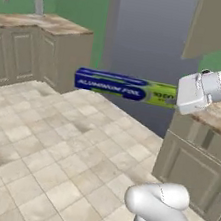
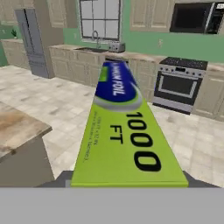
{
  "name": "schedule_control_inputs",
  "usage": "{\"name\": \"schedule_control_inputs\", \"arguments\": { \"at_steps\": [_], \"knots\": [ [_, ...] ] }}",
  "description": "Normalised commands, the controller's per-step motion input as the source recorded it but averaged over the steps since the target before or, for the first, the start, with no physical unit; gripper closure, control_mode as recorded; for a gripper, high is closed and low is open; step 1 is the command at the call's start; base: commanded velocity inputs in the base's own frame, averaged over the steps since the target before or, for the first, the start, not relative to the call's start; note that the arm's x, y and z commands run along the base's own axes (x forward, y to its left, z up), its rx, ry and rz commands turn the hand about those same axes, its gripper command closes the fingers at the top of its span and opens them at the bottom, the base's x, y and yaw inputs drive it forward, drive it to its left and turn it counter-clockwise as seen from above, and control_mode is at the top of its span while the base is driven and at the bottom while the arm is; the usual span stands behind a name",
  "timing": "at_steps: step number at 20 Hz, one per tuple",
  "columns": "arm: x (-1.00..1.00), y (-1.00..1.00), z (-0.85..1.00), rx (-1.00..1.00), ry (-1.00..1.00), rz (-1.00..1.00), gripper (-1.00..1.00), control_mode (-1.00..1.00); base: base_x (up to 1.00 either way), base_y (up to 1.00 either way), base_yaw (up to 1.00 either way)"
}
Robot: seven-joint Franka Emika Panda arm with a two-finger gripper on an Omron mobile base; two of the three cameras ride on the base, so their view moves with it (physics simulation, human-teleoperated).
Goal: Retrieve the tupperware and aluminum foil from the cabinet and place them on the dining counter near the plate with tomato and avocado to prepare for storing leftovers.
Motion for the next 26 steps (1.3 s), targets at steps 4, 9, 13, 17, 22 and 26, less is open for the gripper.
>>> {"name": "schedule_control_inputs", "arguments": {
  "at_steps": [4,9,13,17,22,26],
  "knots": [
    [0.00,0.00,0.00,0.00,0.00,0.00,1.00,1.00,0.00,0.12,0.94],
    [0.00,0.00,0.00,0.00,0.00,0.00,1.00,1.00,0.07,0.41,0.82],
    [0.00,0.00,0.00,0.00,0.00,0.00,1.00,1.00,0.31,0.52,0.69],
    [0.00,0.00,0.00,0.00,0.00,0.00,1.00,1.00,0.33,0.11,0.69],
    [0.00,0.00,0.00,0.00,0.00,0.00,1.00,1.00,-0.12,-0.10,0.76],
    [0.00,0.00,0.00,0.00,0.00,0.00,1.00,1.00,-0.69,-0.27,0.73]
  ]
}}
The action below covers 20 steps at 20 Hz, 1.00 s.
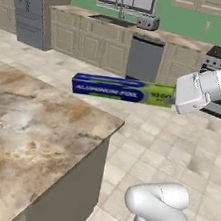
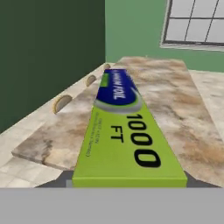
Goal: Retrieve the tupperware and aluminum foil from the cabinet and place them on the dining counter near the plate with tomato and avocado to prepare for storing leftovers.
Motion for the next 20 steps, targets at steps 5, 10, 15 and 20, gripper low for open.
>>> {"name": "schedule_control_inputs", "arguments": {
  "at_steps": [5,10,15,20],
  "knots": [
    [0.00,0.00,0.00,0.00,0.00,0.00,1.00,1.00,-0.43,-0.10,0.72],
    [0.00,0.00,0.00,0.00,0.00,0.00,1.00,1.00,-0.15,0.17,0.65],
    [0.00,0.00,0.00,0.00,0.00,0.00,1.00,1.00,0.00,0.78,0.48],
    [0.00,0.00,0.00,0.00,0.00,0.00,1.00,1.00,0.12,0.98,0.39]
  ]
}}
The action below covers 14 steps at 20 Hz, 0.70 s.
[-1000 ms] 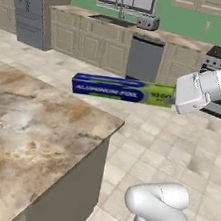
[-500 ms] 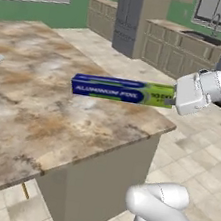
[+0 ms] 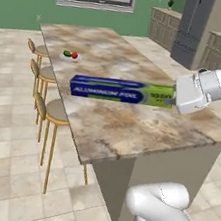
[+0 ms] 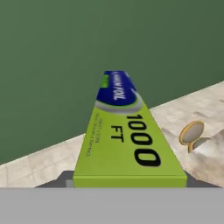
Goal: Retrieve the tupperware and aluminum foil from the cabinet and place them on the dining counter near the plate with tomato and avocado to prepare for storing leftovers.
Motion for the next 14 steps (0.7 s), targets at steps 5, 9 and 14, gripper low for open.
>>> {"name": "schedule_control_inputs", "arguments": {
  "at_steps": [5,9,14],
  "knots": [
    [0.00,0.00,0.00,0.00,0.00,0.00,1.00,1.00,0.25,1.00,0.21],
    [0.00,0.00,0.00,0.00,0.00,0.00,1.00,1.00,0.66,1.00,0.02],
    [0.00,0.00,0.00,0.00,0.00,0.00,1.00,1.00,0.66,1.00,-0.28]
  ]
}}
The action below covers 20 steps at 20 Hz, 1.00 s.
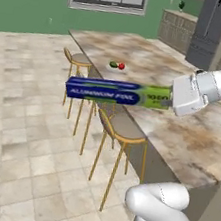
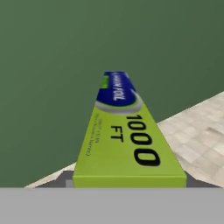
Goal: Retrieve the tupperware and aluminum foil from the cabinet and place them on the dining counter near the plate with tomato and avocado to prepare for storing leftovers.
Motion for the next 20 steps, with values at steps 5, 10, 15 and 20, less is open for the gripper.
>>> {"name": "schedule_control_inputs", "arguments": {
  "at_steps": [5,10,15,20],
  "knots": [
    [0.00,0.00,0.00,0.00,0.00,0.00,1.00,1.00,0.73,0.98,-0.57],
    [0.00,0.00,0.00,0.00,0.00,0.00,1.00,1.00,0.67,0.92,-0.61],
    [0.00,0.00,0.00,0.00,0.00,0.00,1.00,1.00,0.69,0.95,-0.60],
    [0.00,0.00,0.00,0.00,0.00,0.00,1.00,1.00,0.55,1.00,-0.54]
  ]
}}
